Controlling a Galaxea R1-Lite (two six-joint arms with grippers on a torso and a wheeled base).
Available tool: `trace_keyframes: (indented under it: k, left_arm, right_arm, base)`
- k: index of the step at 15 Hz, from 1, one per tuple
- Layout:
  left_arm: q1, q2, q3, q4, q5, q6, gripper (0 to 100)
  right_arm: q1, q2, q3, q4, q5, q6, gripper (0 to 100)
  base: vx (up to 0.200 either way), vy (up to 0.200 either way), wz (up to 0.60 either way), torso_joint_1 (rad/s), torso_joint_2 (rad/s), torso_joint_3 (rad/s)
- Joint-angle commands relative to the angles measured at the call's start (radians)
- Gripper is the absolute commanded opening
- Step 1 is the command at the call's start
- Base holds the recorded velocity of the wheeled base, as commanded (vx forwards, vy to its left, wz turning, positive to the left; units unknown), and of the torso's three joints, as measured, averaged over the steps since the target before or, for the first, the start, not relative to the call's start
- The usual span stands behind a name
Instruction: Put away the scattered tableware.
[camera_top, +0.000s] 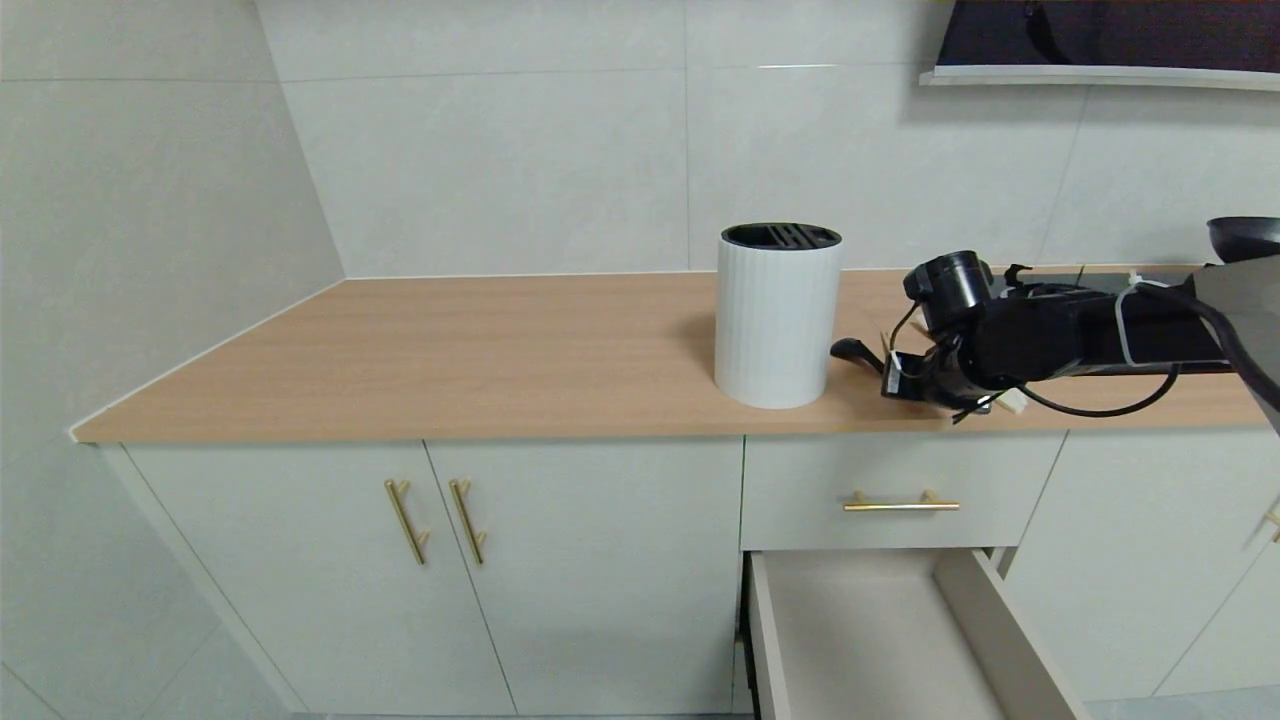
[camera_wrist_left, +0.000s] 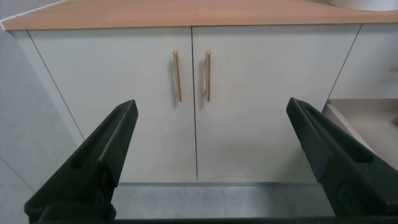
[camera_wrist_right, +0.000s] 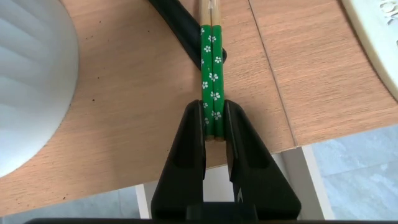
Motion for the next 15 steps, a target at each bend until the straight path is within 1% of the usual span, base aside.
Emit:
trace_keyframes:
  k: [1,5,7,8,9,10,11,12,15]
  left_arm:
    - [0.0,0.0,0.0,0.0,0.0,0.0,100]
    - [0.0,0.0,0.0,0.0,0.0,0.0,100]
    - [0.0,0.002,0.0,0.0,0.0,0.0,100]
    - [0.0,0.0,0.0,0.0,0.0,0.0,100]
    - [0.0,0.0,0.0,0.0,0.0,0.0,100]
    - [0.0,0.0,0.0,0.0,0.0,0.0,100]
    - [0.0,0.0,0.0,0.0,0.0,0.0,100]
    - [0.0,0.0,0.0,0.0,0.0,0.0,100]
    - [0.0,0.0,0.0,0.0,0.0,0.0,100]
  right_arm:
    - [0.0,-0.006,0.0,0.0,-0.002,0.001,0]
    - [0.003,-0.059,0.015,0.006,-0.009,0.003,0]
    - [0.012,-0.162,0.084,0.007,-0.006,0.003,0]
    - [0.034,-0.27,0.15,0.007,-0.002,-0.002,0]
    - [0.042,-0.32,0.178,0.007,0.0,-0.002,0]
    - [0.051,-0.428,0.241,0.023,0.003,-0.006,0]
    - [0.054,-0.463,0.264,0.035,0.003,-0.006,0]
    - [0.066,-0.55,0.314,0.075,0.006,-0.008,0]
    - [0.066,-0.656,0.374,0.133,0.034,-0.012,0]
  base:
    - [0.0,0.0,0.0,0.0,0.0,0.0]
    - [0.0,0.0,0.0,0.0,0.0,0.0]
    - [0.0,0.0,0.0,0.0,0.0,0.0]
    - [0.0,0.0,0.0,0.0,0.0,0.0]
    - [0.0,0.0,0.0,0.0,0.0,0.0]
    - [0.0,0.0,0.0,0.0,0.0,0.0]
    - [0.0,0.0,0.0,0.0,0.0,0.0]
    - [0.0,0.0,0.0,0.0,0.0,0.0]
    - [0.0,0.0,0.0,0.0,0.0,0.0]
